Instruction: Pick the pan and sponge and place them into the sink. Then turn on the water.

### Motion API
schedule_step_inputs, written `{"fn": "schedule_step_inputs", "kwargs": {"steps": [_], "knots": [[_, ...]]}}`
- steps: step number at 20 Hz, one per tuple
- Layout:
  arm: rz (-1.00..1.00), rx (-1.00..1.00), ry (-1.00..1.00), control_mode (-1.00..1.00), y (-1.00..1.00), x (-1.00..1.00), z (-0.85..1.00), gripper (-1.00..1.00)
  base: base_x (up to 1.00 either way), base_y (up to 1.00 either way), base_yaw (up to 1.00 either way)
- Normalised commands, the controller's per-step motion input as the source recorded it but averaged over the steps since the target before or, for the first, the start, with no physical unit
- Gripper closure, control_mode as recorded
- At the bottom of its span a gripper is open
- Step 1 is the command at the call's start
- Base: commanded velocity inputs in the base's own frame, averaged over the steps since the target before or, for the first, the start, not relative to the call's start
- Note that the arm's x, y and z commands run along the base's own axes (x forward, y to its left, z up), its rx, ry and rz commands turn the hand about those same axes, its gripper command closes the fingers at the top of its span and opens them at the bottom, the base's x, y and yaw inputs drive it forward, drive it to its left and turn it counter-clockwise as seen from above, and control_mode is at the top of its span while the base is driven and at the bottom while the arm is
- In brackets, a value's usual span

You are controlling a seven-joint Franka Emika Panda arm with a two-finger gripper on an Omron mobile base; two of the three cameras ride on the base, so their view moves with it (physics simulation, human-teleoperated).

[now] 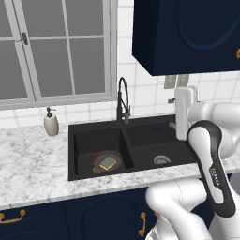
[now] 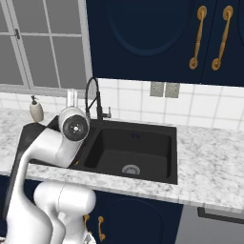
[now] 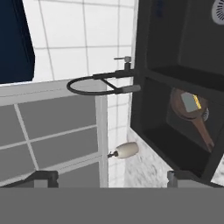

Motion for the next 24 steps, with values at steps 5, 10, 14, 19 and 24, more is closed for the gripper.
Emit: {"fn": "schedule_step_inputs", "kwargs": {"steps": [5, 10, 14, 19, 24], "knots": [[0.01, 0.01, 0.07, -1.0, -0.02, 0.39, -0.37, -1.0, 0.0, 0.0, 0.0], [0.09, 0.0, 0.14, -1.0, 0.0, 0.42, -0.46, -1.0, 0.0, 0.0, 0.0], [0.11, 0.0, 0.1, -1.0, -0.03, 0.44, -0.4, -1.0, 0.0, 0.0, 0.0], [0.13, 0.05, 0.0, -1.0, -0.08, 0.47, -0.22, -1.0, 0.0, 0.0, 0.0], [0.11, 0.05, 0.0, -1.0, -0.03, 0.52, -0.3, -1.0, 0.0, 0.0, 0.0]]}}
